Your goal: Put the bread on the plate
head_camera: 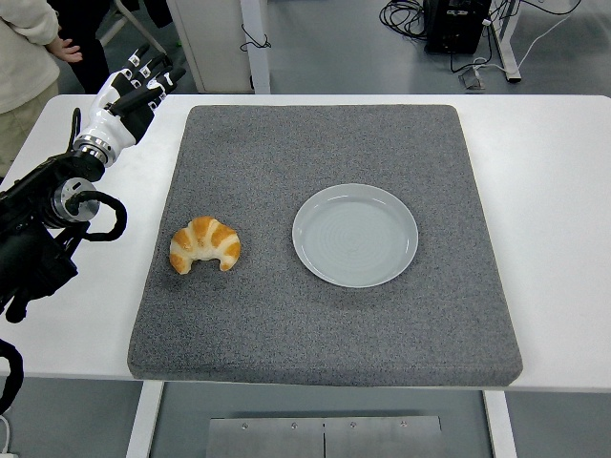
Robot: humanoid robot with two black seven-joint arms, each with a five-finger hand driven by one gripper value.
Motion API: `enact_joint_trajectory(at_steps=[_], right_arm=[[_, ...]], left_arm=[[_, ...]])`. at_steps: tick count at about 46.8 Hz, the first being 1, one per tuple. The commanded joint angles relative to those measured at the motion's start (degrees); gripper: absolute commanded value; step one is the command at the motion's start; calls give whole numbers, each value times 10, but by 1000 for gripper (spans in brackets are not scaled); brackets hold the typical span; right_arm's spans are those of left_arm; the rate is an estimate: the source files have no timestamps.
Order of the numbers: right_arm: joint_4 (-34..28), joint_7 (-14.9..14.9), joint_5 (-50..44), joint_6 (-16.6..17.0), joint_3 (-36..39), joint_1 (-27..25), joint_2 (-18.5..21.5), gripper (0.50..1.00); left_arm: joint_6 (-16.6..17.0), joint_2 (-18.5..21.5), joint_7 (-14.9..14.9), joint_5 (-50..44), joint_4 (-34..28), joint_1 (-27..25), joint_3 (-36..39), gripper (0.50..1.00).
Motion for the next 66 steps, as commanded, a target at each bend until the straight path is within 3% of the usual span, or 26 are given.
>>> enact_joint_trajectory(at_steps=[1,49,58,66], right_arm=[[0,0,0,0,0,0,0,1000],[0,0,0,0,0,0,0,1000],[0,0,0,1,0,0,0,1000],[0,0,0,0,0,0,0,1000]], left_arm=[[0,0,-1,0,-1,0,0,980],[-7,3,-3,-22,-3,-5,-4,980],[-4,47,-3,-23,-96,20,-3,980],[23,80,-3,-19,-191,44,-1,980]])
